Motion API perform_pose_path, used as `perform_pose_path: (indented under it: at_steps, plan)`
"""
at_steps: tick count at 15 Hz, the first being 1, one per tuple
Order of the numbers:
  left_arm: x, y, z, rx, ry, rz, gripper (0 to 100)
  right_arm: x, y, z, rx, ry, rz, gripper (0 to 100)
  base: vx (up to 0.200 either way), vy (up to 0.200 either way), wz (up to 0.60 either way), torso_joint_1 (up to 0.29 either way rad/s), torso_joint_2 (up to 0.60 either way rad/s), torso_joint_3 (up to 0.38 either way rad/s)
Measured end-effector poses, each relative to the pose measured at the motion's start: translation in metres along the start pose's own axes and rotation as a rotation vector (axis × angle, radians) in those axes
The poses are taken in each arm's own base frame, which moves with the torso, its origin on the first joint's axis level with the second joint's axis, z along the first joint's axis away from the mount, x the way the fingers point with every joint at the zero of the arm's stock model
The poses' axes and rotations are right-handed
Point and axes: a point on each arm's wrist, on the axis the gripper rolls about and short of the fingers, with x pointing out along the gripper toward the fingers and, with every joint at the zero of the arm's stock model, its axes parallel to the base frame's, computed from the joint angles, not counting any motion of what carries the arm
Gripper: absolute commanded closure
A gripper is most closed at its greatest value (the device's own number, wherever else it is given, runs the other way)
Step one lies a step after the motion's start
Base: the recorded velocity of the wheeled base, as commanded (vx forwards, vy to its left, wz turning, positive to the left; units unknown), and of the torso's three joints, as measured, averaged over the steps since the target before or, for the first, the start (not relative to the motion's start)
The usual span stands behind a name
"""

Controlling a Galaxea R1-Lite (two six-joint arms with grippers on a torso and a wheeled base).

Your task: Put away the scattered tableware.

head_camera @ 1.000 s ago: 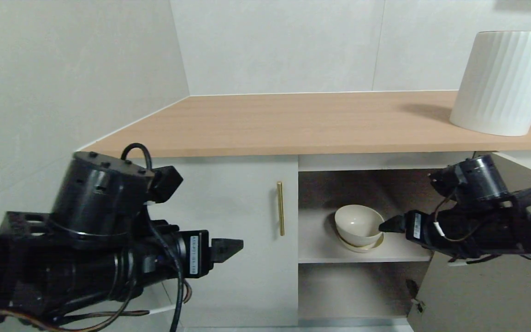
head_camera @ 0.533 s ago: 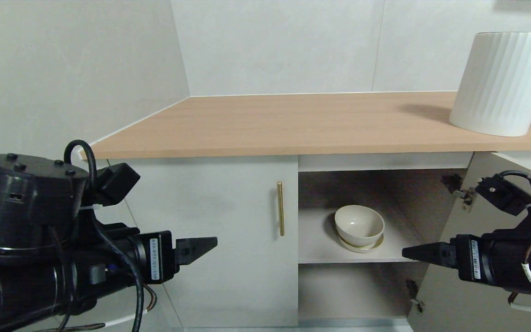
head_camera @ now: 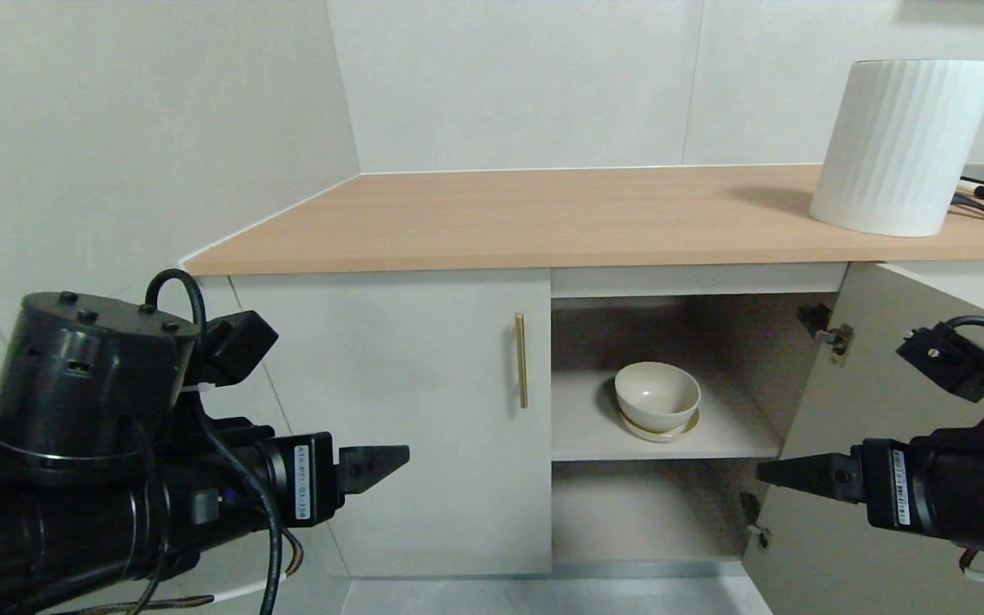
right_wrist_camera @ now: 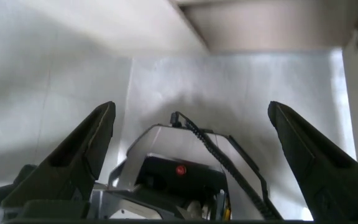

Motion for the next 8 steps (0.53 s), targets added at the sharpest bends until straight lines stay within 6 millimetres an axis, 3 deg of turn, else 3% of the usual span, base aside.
perform_pose_path:
  at_steps: [8]
  plan:
    - [0.0003,0.0000,-0.0002,0.001,0.002,0.001,0,-0.0014,-0.0017,-0.0029,-0.035,0.034,-0.023,0,-0.200,0.000,0.00,0.003,0.00,0.002]
